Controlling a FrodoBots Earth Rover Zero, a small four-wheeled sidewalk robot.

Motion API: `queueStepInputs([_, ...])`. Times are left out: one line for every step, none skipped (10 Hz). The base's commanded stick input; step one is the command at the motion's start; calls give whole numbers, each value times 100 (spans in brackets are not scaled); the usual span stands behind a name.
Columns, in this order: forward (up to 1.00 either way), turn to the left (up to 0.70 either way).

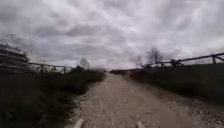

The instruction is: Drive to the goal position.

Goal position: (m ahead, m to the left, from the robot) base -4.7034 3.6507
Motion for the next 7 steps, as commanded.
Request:
queueStepInputs([70,0])
queueStepInputs([70,0])
queueStepInputs([70,0])
queueStepInputs([70,0])
queueStepInputs([70,0])
queueStepInputs([70,0])
queueStepInputs([70,0])
